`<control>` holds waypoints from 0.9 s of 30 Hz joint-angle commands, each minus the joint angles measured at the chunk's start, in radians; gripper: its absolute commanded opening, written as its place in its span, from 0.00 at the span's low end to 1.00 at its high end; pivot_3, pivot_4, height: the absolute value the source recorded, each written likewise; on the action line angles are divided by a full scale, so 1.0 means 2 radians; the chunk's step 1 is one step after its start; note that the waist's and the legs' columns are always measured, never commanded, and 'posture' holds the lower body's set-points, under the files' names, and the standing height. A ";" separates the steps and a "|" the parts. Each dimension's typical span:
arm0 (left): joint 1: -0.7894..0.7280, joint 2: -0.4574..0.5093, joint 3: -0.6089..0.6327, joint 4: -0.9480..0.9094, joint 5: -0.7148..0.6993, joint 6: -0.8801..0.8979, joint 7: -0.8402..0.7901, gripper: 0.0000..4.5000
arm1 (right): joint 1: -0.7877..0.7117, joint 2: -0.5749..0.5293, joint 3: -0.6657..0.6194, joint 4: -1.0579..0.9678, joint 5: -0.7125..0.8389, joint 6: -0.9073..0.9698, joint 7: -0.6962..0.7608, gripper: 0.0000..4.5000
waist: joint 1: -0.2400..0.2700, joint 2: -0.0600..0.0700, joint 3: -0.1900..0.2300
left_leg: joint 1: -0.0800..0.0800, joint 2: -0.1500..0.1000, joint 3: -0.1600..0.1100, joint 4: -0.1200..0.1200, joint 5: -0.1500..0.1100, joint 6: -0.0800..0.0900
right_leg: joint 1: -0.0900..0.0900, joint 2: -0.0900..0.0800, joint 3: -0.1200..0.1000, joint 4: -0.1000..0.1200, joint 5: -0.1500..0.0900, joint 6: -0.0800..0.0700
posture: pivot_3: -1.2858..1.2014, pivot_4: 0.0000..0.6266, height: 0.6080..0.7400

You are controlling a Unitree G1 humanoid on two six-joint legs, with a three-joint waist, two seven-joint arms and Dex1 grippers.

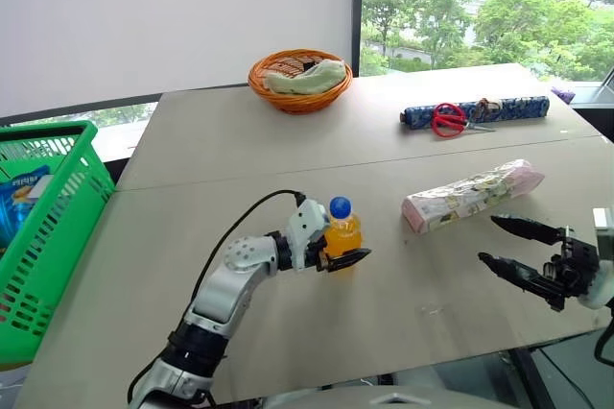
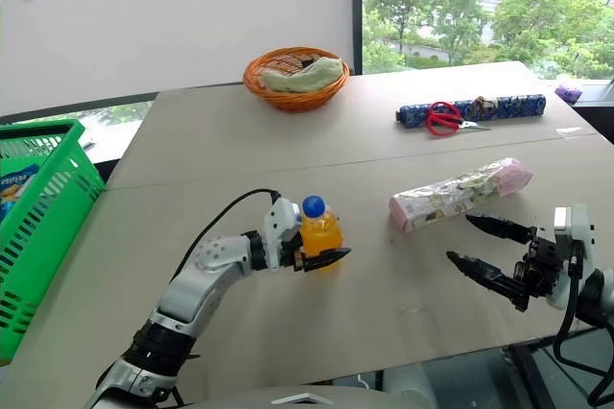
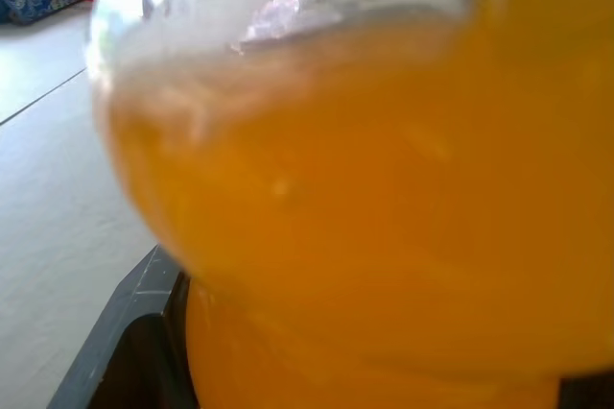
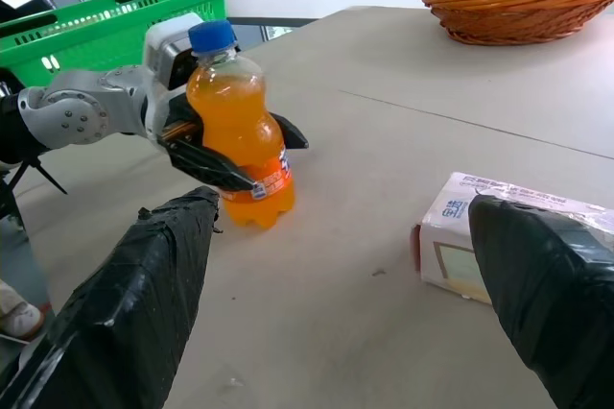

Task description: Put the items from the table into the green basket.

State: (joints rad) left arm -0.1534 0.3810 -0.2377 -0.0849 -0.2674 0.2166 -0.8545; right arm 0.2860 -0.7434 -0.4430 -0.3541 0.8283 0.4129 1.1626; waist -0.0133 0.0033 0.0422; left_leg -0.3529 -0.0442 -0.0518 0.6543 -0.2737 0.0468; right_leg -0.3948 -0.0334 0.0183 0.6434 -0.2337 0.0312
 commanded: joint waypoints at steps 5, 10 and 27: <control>-0.086 -0.026 0.133 0.096 0.048 -0.017 0.217 0.68 | -0.084 0.006 0.054 -0.029 -0.001 0.008 -0.024 1.00 | 0.001 -0.002 0.001 | 0.001 0.000 0.000 0.000 0.000 0.000 | 0.000 0.001 0.000 0.002 0.001 -0.001 | 0.49 0.00 1.00; -0.184 -0.028 0.204 0.155 0.096 0.013 0.385 0.68 | -0.174 0.027 0.112 -0.054 0.007 0.032 -0.066 1.00 | 0.005 -0.004 0.002 | -0.002 0.000 -0.003 0.003 0.000 -0.001 | -0.001 0.001 -0.002 0.002 0.001 0.000 | 0.50 0.00 1.00; -0.123 0.185 0.431 0.099 0.101 0.134 0.446 0.68 | -0.319 0.058 0.168 -0.027 0.026 0.077 -0.092 1.00 | 0.025 -0.012 -0.001 | -0.015 -0.003 -0.004 0.006 0.000 -0.001 | -0.014 -0.003 -0.002 0.004 0.005 -0.002 | 0.56 0.00 1.00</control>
State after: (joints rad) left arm -0.4094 0.7187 0.5710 0.1331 -0.0599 0.5097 0.0542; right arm -0.3183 -0.6245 -0.0944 -0.4042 0.8698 0.5664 0.9741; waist 0.0367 -0.0199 0.0406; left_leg -0.3822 -0.0498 -0.0590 0.6660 -0.2742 0.0444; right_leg -0.4222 -0.0387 0.0149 0.6528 -0.2243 0.0267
